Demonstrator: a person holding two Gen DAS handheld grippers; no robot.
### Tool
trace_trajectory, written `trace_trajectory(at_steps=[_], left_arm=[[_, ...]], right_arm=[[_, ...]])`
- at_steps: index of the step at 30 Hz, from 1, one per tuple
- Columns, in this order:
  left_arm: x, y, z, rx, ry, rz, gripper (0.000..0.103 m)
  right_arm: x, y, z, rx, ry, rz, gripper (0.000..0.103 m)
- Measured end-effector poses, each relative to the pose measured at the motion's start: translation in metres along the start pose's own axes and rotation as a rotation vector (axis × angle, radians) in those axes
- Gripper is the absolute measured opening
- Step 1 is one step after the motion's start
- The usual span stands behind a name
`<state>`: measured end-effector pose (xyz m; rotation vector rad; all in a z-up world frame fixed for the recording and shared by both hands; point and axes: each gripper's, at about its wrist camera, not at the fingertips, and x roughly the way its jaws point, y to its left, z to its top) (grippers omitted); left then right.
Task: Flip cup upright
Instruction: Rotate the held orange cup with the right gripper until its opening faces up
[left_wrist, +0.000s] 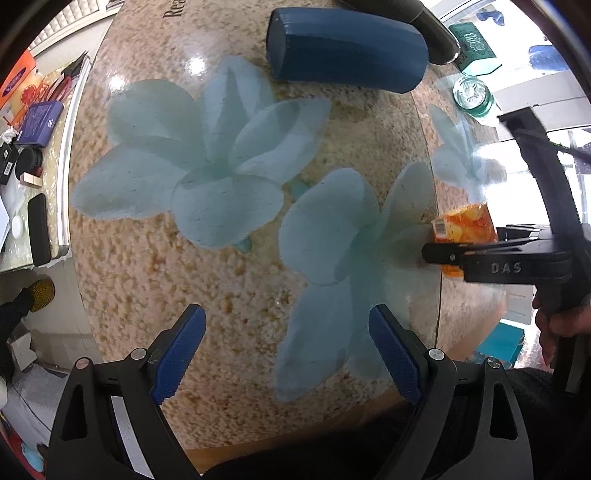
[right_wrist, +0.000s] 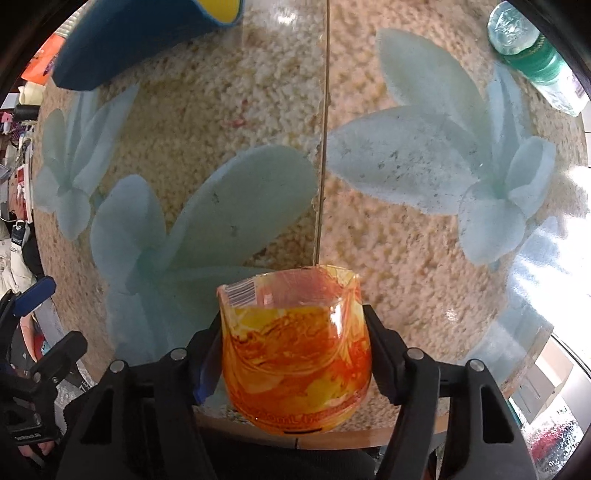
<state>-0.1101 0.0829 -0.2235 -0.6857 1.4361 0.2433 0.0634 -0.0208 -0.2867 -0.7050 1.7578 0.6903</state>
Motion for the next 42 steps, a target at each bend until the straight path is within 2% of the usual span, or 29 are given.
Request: trace_trajectory(at_steps=[5,7,13,20,25,27,32,39,40,42], left_arm=[[0.0,-0.012,0.003,0.022,-0.004,0.013,0.092],[-0.002,-0.017,0.007,0.029,-0.013,-0.004,0.092],[-0.012,-0.035,0.023,0.089,-0.038,0.05,0.092],[-0.007,-0.06,0.03,0.134,-0.043,0.077,0.092],[-0.001,-0.075,0.027,0.175,-0.057,0.086,0.092],[0.003,-0.081,0.025,0.192,-0.059,0.093,0.092],[0.014,-0.091,0.02,0.209,-0.049,0.113,0.092],[0.021,-0.091,0.011,0.196,-0.025,0.118,0.092],[0.022,-0.092,0.01,0.195,-0.024,0.119,0.092],[0.022,-0.093,0.008,0.195,-0.025,0.12,0.092]], right_arm=[[-0.027,-0.018,-0.002,0.004,-0.105,0.018,0.065],[-0.035,-0.025,0.0,0.012,-0.15,0.036,0.065],[-0.049,-0.055,0.006,0.052,-0.329,0.153,0.065],[-0.053,-0.082,-0.006,-0.001,-0.618,0.086,0.065],[-0.027,-0.086,-0.025,-0.032,-0.775,0.019,0.065],[-0.034,-0.083,-0.033,-0.032,-0.803,0.021,0.065],[-0.013,-0.094,-0.065,-0.019,-0.871,0.032,0.066],[-0.006,-0.098,-0.08,-0.024,-0.91,0.035,0.067],[-0.003,-0.084,-0.071,-0.021,-0.908,0.034,0.068],[-0.008,-0.085,-0.075,-0.012,-0.909,0.033,0.074]])
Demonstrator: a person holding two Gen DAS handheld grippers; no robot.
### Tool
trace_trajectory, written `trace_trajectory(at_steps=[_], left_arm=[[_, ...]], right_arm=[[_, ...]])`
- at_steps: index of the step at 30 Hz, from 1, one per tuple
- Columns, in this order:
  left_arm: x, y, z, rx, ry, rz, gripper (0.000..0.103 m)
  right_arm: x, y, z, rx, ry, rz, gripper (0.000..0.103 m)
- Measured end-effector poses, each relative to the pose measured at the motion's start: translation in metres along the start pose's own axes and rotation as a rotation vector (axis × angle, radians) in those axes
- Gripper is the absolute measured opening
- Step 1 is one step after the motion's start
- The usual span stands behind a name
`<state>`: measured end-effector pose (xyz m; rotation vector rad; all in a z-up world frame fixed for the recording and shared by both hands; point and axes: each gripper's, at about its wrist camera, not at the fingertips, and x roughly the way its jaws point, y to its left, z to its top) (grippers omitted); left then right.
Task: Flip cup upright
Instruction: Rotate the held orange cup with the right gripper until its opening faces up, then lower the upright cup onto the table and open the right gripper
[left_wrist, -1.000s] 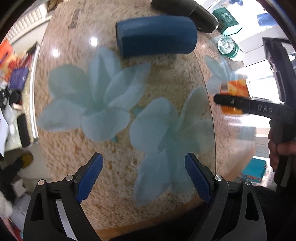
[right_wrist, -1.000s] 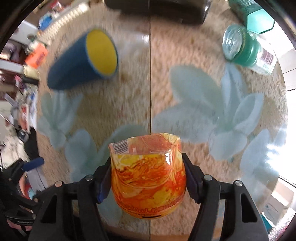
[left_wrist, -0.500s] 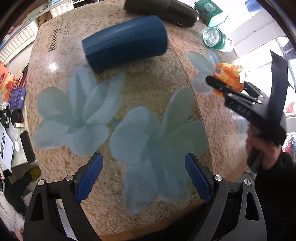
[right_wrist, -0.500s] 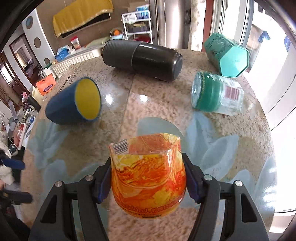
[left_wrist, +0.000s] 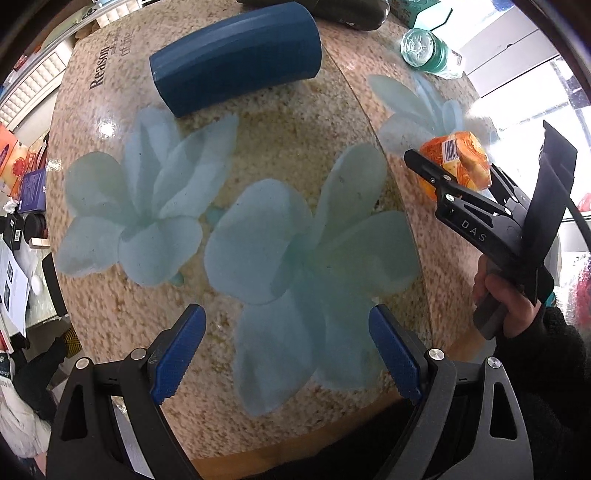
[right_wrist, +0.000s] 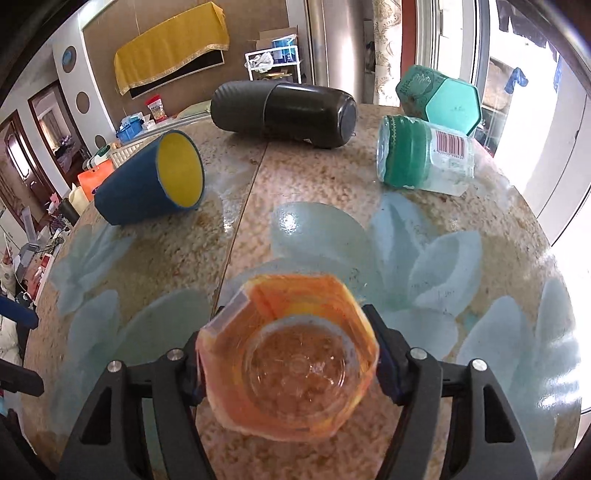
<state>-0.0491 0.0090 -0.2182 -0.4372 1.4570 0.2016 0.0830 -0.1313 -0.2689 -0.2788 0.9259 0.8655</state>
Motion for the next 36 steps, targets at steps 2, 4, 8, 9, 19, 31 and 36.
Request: trace_trajectory(at_steps=[2,4,8,9,19,31,36], left_arm=[[-0.001,-0.001,-0.002,-0.002,-0.002,0.002,0.092],[-0.004,0.003,-0.01,-0.011,-0.004,0.0,0.092],[-0.006,0.011,-0.014,-0.035,-0.007,-0.007,0.092],[-0.008,0.011,-0.014,-0.036,-0.01,-0.01,0.092],[-0.025,0.016,-0.004,-0.068,-0.077,-0.066,0.092],[-0.081,-0.014,0.032,-0.026,-0.273,-0.122,0.092],[-0.106,-0.028,0.042,-0.005,-0.326,-0.111,0.092]], right_arm=[[-0.003,-0.004,0.004,0.002,-0.004,-0.003,0.074],[-0.008,-0.005,0.003,0.003,-0.001,-0.001,0.076],[-0.011,-0.003,0.007,0.014,0.015,0.0,0.09],[-0.014,-0.004,0.007,0.019,0.016,0.001,0.09],[-0.075,-0.006,0.035,0.112,-0.04,0.051,0.091],[-0.151,0.004,0.087,0.13,0.064,-0.048,0.097],[-0.165,0.0,0.089,0.138,0.125,-0.141,0.101]])
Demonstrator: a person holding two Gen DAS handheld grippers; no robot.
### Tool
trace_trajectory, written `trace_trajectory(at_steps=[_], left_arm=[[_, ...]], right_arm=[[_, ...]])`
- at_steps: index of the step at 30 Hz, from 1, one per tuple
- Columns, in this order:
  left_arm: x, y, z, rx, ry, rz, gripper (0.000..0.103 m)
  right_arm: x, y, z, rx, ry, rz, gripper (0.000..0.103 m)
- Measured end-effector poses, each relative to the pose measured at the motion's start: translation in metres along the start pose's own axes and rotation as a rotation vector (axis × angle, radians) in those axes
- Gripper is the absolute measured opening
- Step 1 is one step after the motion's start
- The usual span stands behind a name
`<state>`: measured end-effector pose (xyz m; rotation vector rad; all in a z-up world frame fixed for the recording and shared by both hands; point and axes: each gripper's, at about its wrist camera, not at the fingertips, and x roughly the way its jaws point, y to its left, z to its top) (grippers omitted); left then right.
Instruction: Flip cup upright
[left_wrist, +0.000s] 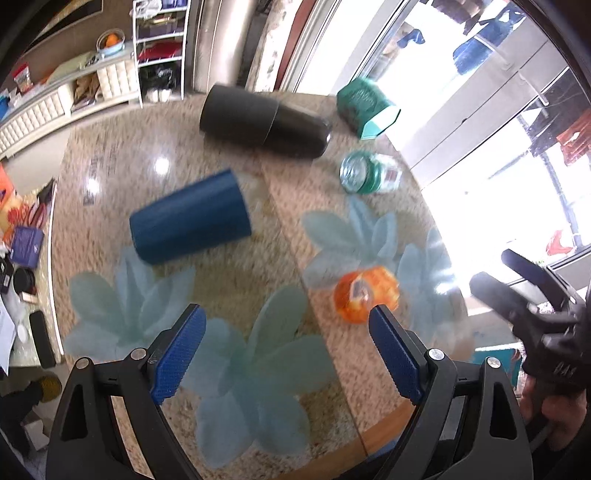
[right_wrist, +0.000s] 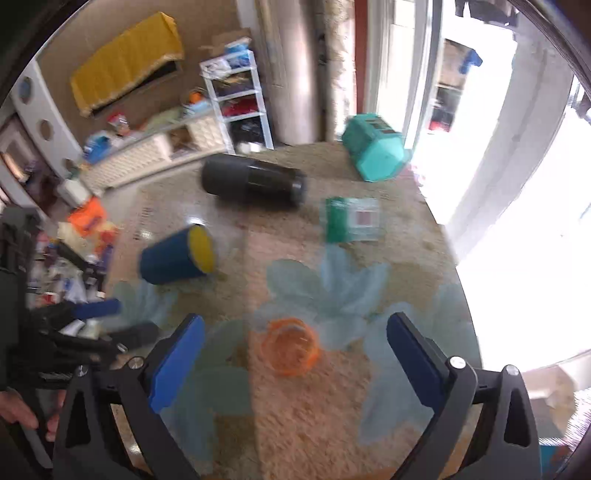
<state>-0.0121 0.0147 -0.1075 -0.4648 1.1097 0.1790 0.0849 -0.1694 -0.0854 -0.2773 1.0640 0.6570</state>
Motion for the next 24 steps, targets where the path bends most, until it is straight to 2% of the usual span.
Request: trace_trajectory(at_steps=[4,13,20,24], left_arm=[[-0.006,-0.019,0.01,0.014,-0.032,0.011,0.092],[-0.004,-0.079,0.0,0.058,-0.038,0.054,0.092],[-0.003,-0.098,-0.007,0.036,-0.06,0.091,0.092],[-0.002,-0.106,-0.008,0.037,-0.066,0.089,0.092]], right_arm=[[-0.006,-0.007,0.0,-0.031,0.021,-0.048,0.103],[-0.014,-0.039,-0.001,-0.049,0.028,0.018,0.103],[-0.017,-0.057,-0.004,-0.062,0.012,0.073,0.103],[-0.019,-0.063,-0.005,-0.08,0.001,0.059,0.103]])
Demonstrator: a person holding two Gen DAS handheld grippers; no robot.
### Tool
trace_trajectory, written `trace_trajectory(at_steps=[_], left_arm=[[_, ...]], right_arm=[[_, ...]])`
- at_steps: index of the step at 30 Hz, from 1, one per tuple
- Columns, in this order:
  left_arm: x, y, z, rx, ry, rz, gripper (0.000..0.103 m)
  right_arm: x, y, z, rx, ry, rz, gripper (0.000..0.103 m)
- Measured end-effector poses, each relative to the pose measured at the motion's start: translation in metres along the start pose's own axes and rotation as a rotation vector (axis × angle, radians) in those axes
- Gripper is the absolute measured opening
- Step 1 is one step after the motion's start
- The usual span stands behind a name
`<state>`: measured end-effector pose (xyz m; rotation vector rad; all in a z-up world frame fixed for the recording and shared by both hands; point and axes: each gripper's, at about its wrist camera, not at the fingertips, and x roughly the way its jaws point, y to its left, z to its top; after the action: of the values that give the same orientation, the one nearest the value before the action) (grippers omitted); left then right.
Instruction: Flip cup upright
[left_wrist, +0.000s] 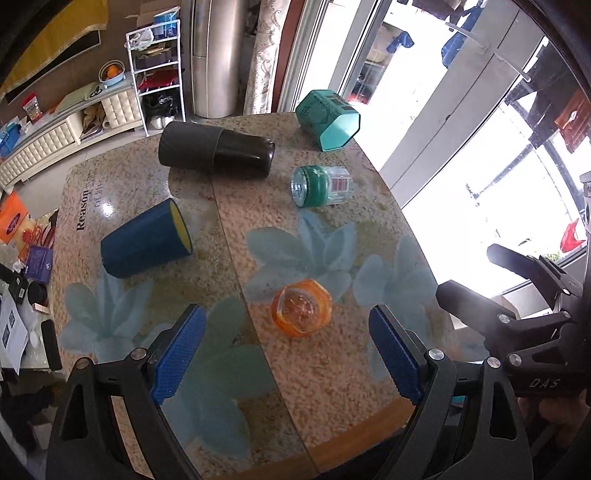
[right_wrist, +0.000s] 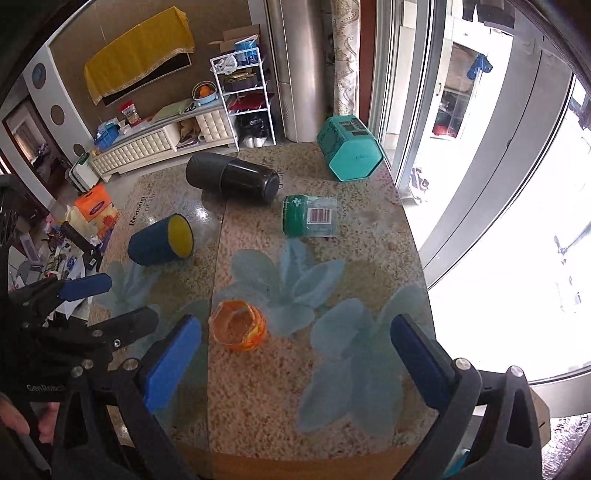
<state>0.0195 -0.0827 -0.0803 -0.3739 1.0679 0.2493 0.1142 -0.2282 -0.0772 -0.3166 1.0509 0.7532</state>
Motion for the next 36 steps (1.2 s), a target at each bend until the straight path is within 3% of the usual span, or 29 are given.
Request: trace_trajectory(at_steps=[36], left_arm=[[0.008,-0.008,0.007,0.002,0.009,0.001,0.092]], right_arm=[[0.005,-0.015,0.005,0.005,0.016,0.03,0.103]])
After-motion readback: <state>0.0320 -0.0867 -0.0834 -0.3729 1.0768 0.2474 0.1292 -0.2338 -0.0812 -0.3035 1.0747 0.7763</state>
